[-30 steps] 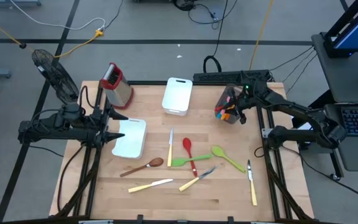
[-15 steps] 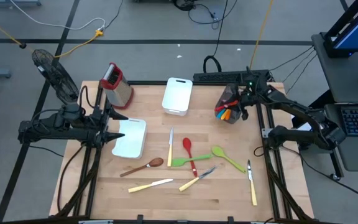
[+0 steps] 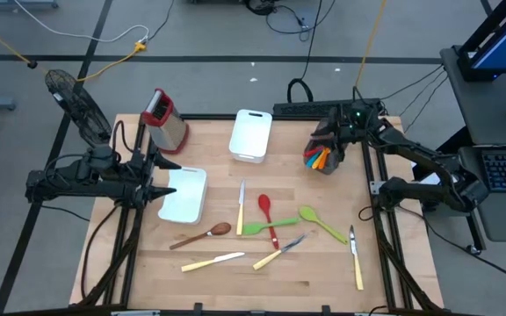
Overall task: Pick & Place Kitchen Items
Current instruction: Put the pink spatula into the black bin, then put the green spatula into the black bin
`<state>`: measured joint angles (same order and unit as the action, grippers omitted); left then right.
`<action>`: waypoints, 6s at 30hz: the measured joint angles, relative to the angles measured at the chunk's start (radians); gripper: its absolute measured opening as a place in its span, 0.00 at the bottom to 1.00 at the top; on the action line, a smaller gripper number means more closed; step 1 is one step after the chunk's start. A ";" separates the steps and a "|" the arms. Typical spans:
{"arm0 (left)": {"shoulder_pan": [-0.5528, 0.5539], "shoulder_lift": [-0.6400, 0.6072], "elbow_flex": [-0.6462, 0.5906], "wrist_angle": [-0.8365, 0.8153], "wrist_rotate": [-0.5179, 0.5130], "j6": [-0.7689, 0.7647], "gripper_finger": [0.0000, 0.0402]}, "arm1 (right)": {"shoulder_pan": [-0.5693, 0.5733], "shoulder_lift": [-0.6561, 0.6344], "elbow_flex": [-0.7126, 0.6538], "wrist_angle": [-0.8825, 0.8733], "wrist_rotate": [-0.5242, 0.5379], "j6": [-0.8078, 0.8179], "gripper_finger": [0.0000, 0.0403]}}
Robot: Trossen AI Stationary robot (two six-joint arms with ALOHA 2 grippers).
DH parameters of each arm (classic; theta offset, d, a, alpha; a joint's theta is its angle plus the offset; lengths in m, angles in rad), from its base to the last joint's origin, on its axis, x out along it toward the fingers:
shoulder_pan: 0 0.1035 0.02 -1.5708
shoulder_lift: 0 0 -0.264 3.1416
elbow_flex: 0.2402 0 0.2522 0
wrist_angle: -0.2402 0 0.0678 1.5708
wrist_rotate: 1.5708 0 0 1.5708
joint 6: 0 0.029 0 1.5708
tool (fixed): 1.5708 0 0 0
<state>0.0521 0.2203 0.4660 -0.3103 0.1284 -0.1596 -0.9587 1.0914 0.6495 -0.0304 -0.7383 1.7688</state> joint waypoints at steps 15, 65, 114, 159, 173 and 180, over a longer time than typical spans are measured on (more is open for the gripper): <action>0.000 0.000 0.000 0.000 0.000 -0.014 0.91 | 0.089 -0.044 0.000 0.071 0.004 0.067 0.17; 0.000 0.000 0.000 0.032 0.003 -0.153 0.91 | 0.900 -0.080 0.000 0.188 0.290 -0.942 0.15; 0.000 0.000 0.000 0.013 0.042 -0.183 0.91 | 1.084 0.445 0.308 -0.295 0.481 -1.836 0.52; 0.000 0.000 0.000 -0.017 0.057 -0.185 0.92 | 1.067 0.625 0.318 -0.242 0.607 -1.833 0.50; 0.000 0.000 0.000 -0.037 0.057 -0.184 0.92 | 1.067 0.656 0.341 -0.247 0.603 -1.833 0.49; 0.000 0.000 0.000 -0.038 0.057 -0.185 0.91 | 1.067 0.669 0.341 -0.230 0.581 -1.829 0.45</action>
<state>0.0517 0.2207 0.4656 -0.3481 0.1850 -0.3445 0.1085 1.7607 0.9909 -0.2604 -0.1577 -0.0605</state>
